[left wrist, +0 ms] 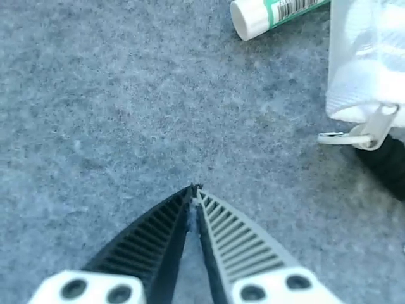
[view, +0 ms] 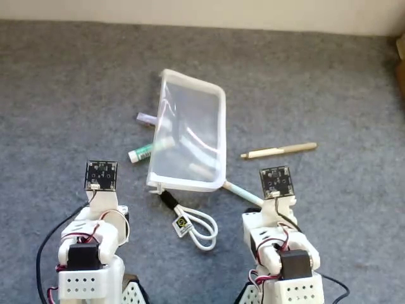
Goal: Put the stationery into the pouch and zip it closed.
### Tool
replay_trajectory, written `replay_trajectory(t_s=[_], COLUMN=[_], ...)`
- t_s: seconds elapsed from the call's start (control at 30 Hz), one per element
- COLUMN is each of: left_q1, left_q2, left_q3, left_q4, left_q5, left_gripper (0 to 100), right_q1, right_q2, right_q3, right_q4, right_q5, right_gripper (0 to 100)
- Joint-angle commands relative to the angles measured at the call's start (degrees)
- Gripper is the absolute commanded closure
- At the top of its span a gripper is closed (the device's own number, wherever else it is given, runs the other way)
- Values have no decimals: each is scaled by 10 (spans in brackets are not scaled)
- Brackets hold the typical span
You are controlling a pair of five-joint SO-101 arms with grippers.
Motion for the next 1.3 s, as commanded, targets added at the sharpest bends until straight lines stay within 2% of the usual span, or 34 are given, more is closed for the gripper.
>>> replay_trajectory(t_s=[0.0,0.2,0.5,0.67,0.87,1.07,1.17,1.27], left_q1=[-8,-23,-30,-66,-102,-103,-103,-103], left_q2=[-5,-5,-5,-5,-5,-5,-5,-5], left_q3=[-34,-35,-39,-29,13,16,16,16], left_q4=[-2,-2,-15,-58,-143,-146,-146,-146], left_q5=[3,4,2,2,0,-33,-33,-33], left_gripper=[994,993,993,993,992,992,993,993], right_q1=[-6,-7,-101,-129,-199,-263,-286,-300], right_q2=[2,2,29,169,350,470,526,581], right_q3=[-76,-153,-217,-279,-365,-380,-381,-384], right_q4=[17,33,29,28,7,-103,-127,-145], right_q5=[-7,-7,-7,-55,-54,-48,-8,-2], right_gripper=[995,995,995,995,995,991,947,909])
